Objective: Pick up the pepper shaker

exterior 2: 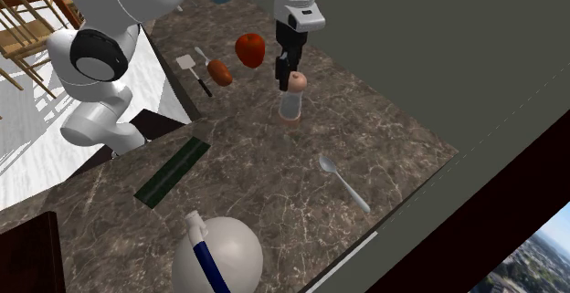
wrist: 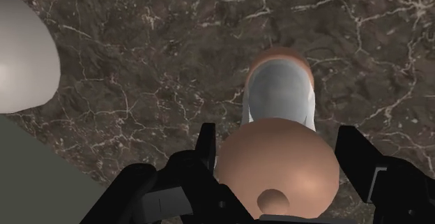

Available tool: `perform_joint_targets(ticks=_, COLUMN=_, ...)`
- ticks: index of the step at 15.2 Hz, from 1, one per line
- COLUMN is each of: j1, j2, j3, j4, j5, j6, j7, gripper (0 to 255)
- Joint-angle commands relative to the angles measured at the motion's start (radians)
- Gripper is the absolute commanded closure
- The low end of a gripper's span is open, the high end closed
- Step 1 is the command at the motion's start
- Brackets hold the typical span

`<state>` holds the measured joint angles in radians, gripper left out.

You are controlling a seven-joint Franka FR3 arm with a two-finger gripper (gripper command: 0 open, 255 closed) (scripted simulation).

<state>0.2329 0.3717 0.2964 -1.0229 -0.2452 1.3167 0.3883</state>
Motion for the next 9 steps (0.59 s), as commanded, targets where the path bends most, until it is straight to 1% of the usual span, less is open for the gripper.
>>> perform_joint_targets(ticks=1, j1=0.008, j2=0.018, j3=-0.001, j4=0.056, j5=-0.007, j6=-0.038, j7=-0.005, gripper=255)
perform_joint_targets(ticks=5, j1=0.043, j2=0.092, j3=-0.005, j4=0.235, j5=-0.035, j6=-0.143, j7=-0.018, gripper=255)
perform_joint_targets(ticks=6, j1=0.057, j2=0.121, j3=-0.008, j4=0.3, j5=-0.045, j6=-0.177, j7=-0.024, gripper=255)
perform_joint_targets(ticks=7, j1=0.077, j2=0.163, j3=-0.014, j4=0.388, j5=-0.06, j6=-0.222, j7=-0.032, gripper=255)
perform_joint_targets(ticks=9, j1=0.082, j2=0.172, j3=-0.017, j4=0.406, j5=-0.062, j6=-0.231, j7=-0.035, gripper=255)
